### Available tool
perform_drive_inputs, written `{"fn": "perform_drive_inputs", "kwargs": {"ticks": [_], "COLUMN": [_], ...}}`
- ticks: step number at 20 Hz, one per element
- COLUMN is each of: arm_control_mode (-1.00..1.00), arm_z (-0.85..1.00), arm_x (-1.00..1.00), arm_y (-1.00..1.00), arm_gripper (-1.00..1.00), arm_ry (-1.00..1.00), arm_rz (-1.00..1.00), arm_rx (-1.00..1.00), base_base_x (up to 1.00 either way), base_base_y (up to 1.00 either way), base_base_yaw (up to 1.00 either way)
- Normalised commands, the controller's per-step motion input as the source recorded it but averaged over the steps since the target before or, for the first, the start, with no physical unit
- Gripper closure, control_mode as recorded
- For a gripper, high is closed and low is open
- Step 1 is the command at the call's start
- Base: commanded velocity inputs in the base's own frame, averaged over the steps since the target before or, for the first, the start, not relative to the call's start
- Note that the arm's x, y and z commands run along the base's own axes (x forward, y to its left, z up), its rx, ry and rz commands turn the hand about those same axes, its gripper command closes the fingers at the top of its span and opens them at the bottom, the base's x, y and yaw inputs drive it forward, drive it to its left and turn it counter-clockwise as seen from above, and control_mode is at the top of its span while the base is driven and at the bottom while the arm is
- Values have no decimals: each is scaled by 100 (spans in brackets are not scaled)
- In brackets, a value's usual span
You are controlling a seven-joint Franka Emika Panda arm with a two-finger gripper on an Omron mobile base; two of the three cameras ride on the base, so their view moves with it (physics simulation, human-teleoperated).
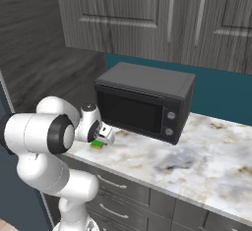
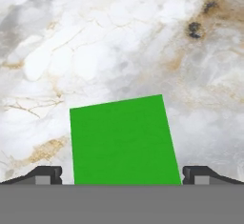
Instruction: Place the sponge inside the microwave to prepare for sanitizing.
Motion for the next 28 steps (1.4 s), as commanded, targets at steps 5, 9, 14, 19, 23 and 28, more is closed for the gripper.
{"fn": "perform_drive_inputs", "kwargs": {"ticks": [5,9,14,19,23,28], "arm_control_mode": [-100,-100,-100,-100,-100,-100], "arm_z": [-6,-13,-3,22,91,100], "arm_x": [6,0,0,0,-4,-27], "arm_y": [0,0,0,0,0,0], "arm_gripper": [-100,100,100,100,100,100], "arm_ry": [0,0,-1,0,0,7], "arm_rz": [0,2,1,0,0,0], "arm_rx": [0,3,1,-2,0,0], "base_base_x": [0,0,0,0,0,0], "base_base_y": [0,0,0,0,0,0], "base_base_yaw": [0,0,0,0,0,0]}}
